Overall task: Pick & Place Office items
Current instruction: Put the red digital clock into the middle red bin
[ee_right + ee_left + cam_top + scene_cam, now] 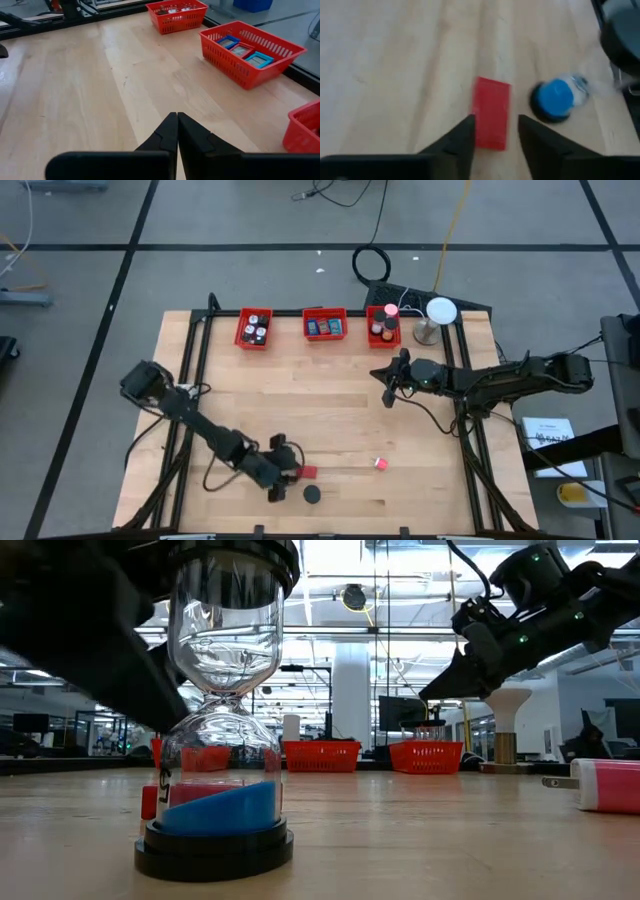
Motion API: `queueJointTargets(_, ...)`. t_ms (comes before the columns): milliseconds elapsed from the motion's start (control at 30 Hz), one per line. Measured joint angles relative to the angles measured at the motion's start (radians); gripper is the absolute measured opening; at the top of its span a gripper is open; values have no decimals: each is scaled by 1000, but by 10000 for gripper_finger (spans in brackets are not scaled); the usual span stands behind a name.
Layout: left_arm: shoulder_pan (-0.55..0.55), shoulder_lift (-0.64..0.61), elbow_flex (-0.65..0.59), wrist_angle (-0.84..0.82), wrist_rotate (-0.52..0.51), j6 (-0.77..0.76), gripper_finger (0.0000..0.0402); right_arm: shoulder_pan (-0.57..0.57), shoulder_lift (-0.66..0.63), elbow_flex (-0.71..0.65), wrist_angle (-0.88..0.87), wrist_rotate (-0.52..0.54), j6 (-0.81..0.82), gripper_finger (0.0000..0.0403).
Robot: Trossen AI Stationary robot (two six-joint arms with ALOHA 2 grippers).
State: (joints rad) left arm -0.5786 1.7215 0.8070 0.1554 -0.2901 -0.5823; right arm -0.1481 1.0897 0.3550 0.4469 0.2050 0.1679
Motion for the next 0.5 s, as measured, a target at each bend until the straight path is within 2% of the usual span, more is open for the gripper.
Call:
queueJointTargets(133, -30, 68, 73, -75, -34, 15, 217, 13, 0, 0, 0, 0, 0, 4)
queueJointTargets(267, -33, 111, 121, -126, -77, 55, 271, 25, 0, 0, 6, 0, 0, 4)
queueJointTargets(400, -33, 145, 134, -137, -109, 56, 300, 39, 0, 0, 25, 0, 0, 4)
queueJointTargets(500, -33, 172, 134, -153, -110, 37, 299, 50, 0, 0, 36, 1, -1, 4)
